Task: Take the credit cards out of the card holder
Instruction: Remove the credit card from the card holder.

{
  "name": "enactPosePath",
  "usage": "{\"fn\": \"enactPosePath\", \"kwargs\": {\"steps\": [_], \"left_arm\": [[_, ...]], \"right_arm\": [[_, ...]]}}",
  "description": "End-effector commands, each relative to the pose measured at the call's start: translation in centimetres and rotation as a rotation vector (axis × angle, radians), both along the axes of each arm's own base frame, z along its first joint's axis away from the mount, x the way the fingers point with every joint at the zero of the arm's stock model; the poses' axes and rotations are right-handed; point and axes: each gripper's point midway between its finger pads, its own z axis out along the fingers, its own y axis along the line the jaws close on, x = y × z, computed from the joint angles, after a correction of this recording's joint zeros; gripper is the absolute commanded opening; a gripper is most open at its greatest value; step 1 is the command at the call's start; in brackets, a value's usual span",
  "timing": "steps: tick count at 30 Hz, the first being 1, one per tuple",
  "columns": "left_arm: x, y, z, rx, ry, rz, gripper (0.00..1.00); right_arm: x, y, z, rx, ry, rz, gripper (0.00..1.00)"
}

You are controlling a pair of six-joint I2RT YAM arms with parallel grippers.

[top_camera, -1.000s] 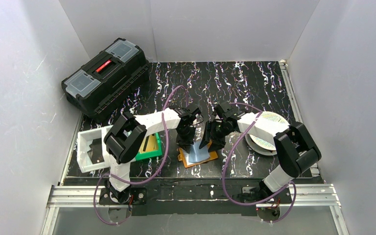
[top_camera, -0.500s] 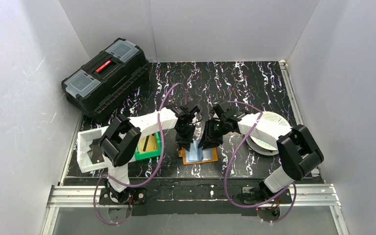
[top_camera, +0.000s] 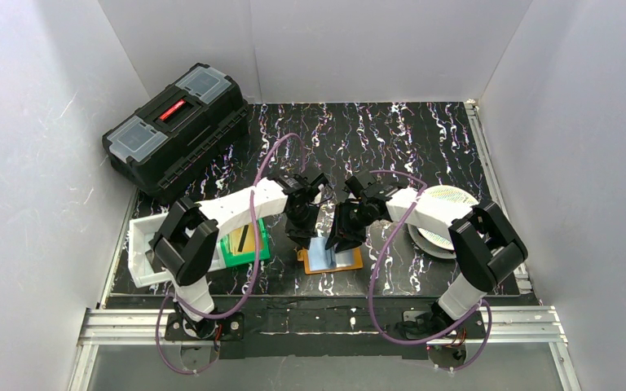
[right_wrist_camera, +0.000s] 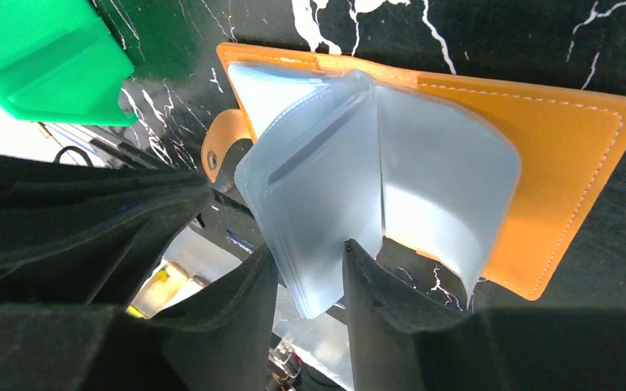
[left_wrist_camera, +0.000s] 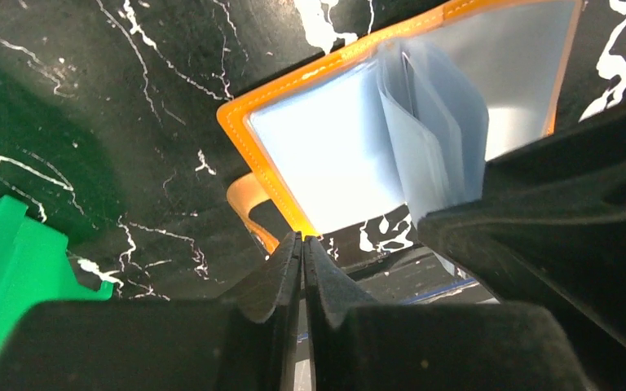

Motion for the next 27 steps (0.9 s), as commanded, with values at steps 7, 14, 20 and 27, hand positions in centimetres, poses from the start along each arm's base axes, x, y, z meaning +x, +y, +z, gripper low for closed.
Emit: {"fn": "enactPosePath", "kwargs": {"steps": [7,14,20,27], "left_arm": [[-1.0,-0.8,5.0,-0.140,-0.034,0.005,0.10],[-1.3,-1.9,5.5,-0.195,-0.015,0.010,0.13],[-1.4,-2.0,4.9,-0.197,-0.003,0.020,0.14],[-1.6,-1.8,4.5,-0.187,0.005,0.021,0.14]], "right_arm": [[0.6,0.3,0.4,-0.025,-0.032,0.012,0.48],[0.4,0.2,0.2,-0.030,-0.030,0.018,0.58],[0.3,0.2,0.0,-0.037,-0.028,0.020,0.64],[0.2,0.0,-0.7,-0.065,-0.017,0.027,0.73]]}}
